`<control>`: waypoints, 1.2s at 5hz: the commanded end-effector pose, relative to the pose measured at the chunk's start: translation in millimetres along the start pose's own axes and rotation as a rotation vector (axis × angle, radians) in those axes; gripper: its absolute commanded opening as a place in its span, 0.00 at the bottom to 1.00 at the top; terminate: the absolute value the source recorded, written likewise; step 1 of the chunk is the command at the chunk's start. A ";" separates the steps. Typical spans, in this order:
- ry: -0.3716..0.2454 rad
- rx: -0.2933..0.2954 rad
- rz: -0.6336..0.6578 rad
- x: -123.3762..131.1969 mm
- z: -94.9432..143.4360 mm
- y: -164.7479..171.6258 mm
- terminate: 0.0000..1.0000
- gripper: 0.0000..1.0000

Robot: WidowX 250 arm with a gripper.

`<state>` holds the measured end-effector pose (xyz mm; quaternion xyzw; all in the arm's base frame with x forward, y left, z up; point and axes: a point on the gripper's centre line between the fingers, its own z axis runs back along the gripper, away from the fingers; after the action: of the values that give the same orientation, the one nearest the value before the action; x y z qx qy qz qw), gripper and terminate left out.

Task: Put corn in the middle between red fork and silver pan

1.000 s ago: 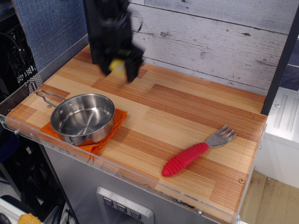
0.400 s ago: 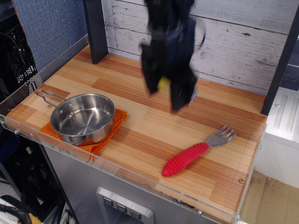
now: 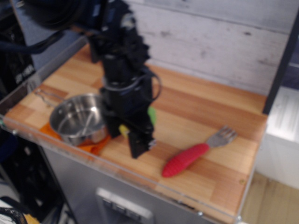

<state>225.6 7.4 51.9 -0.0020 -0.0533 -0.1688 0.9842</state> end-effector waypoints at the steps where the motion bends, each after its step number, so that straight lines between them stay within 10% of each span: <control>1: -0.010 0.012 0.056 -27.6 2.3 8.1 0.00 0.00; 4: 0.055 -0.037 0.070 15.6 -43.3 14.1 0.00 0.00; 5: 0.057 -0.045 0.064 19.9 -39.3 16.4 0.00 1.00; 6: -0.020 0.010 0.067 31.7 -0.9 22.8 0.00 1.00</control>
<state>272.6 12.3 42.4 -0.0062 -0.0405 -0.1342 0.9901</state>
